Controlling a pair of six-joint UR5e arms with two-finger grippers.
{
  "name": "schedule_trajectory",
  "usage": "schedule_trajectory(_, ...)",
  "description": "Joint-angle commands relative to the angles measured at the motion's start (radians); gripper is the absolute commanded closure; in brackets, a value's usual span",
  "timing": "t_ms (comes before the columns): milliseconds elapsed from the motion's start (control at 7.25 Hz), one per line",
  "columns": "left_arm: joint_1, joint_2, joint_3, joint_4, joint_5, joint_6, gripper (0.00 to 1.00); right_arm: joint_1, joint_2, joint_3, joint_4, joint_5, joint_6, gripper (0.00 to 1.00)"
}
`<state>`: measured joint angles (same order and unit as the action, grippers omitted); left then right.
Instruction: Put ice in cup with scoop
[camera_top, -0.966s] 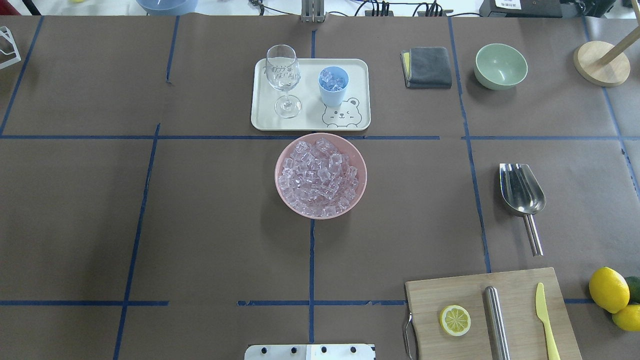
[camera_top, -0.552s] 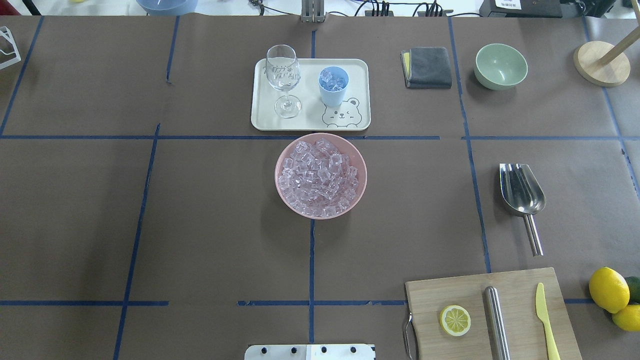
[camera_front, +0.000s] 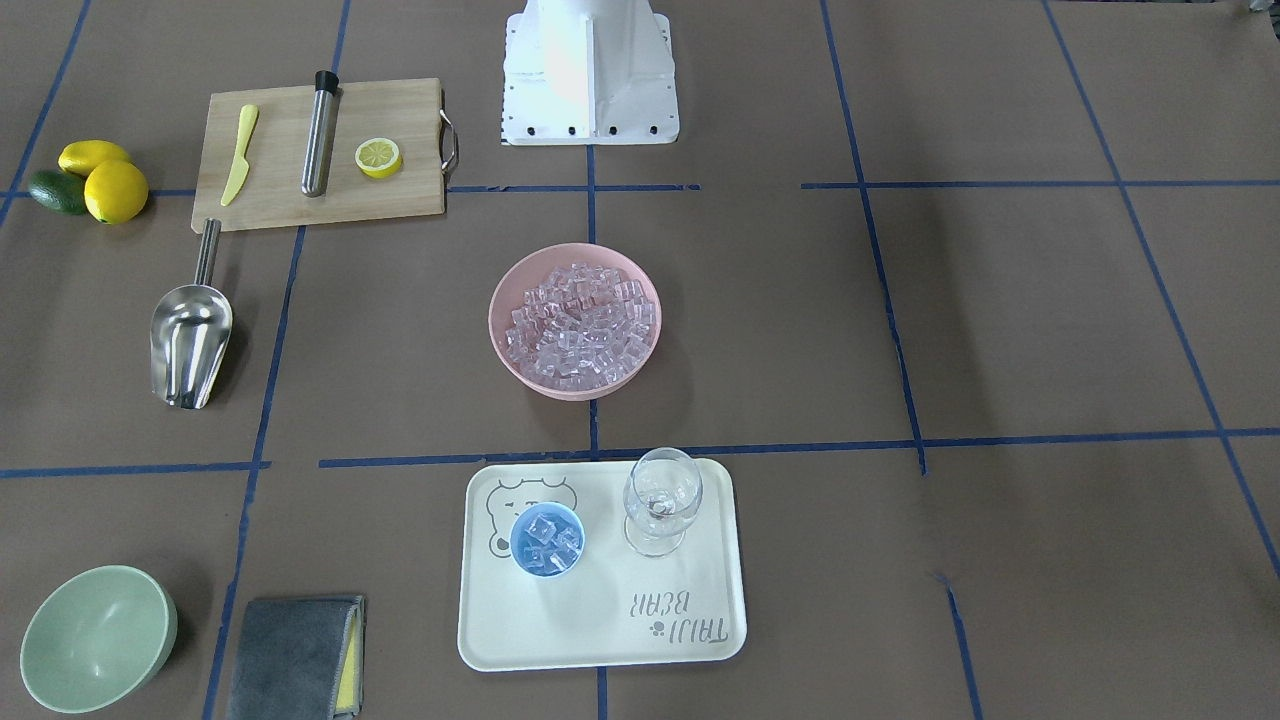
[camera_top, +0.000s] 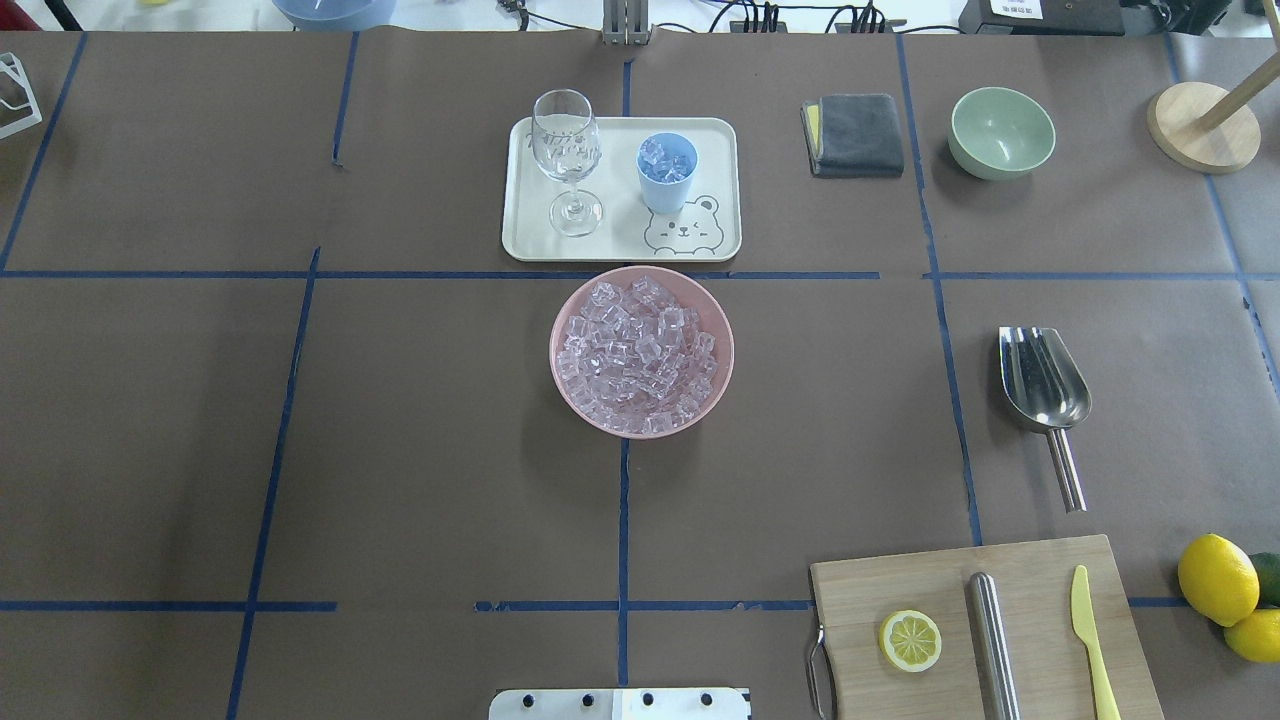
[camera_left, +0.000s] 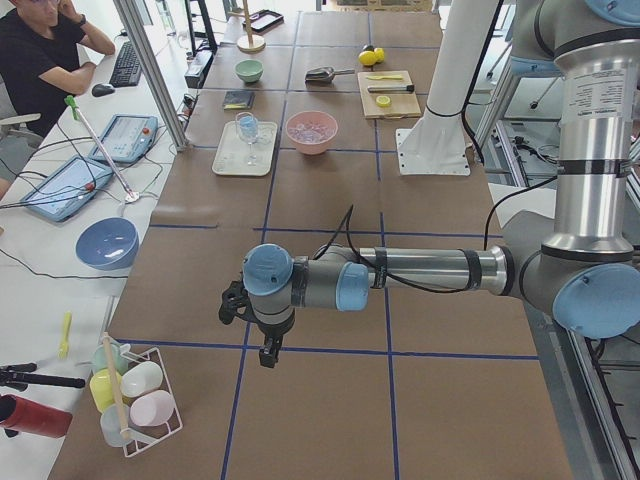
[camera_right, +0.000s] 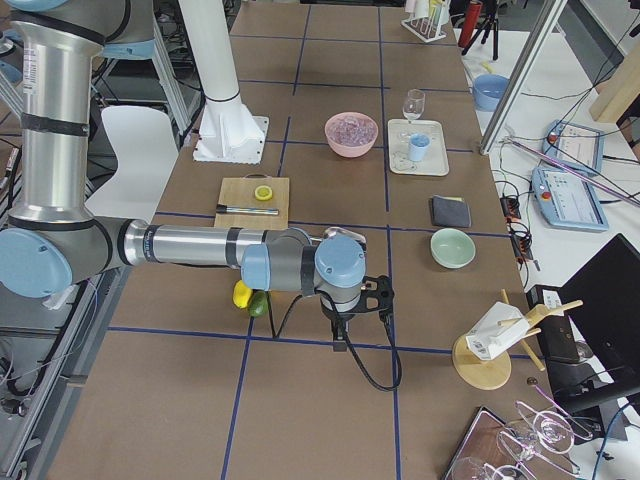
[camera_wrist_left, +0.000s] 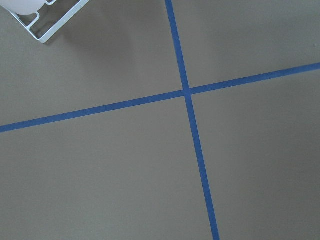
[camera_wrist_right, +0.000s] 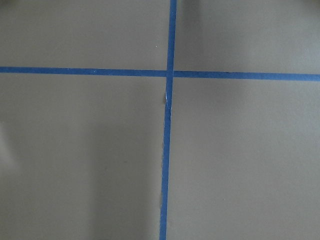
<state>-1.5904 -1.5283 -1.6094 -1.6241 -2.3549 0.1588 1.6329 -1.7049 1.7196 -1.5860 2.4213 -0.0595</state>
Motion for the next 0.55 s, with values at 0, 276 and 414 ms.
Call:
schedule_trajectory(0,0.001,0.0,0.003,0.0,-0.001,-0.031,0.0,0.018,0.019,-0.002,-0.019,0.016,0.016,0.0)
schedule_trajectory(276,0.001,0.0,0.002,0.001,-0.001,-0.034,0.0,0.018,0.013,-0.006,-0.014,0.018,0.043,0.0)
schedule_trajectory(414,0.001,0.0,0.002,0.001,-0.003,-0.069,0.0,0.018,0.013,-0.005,-0.011,0.016,0.043,0.0)
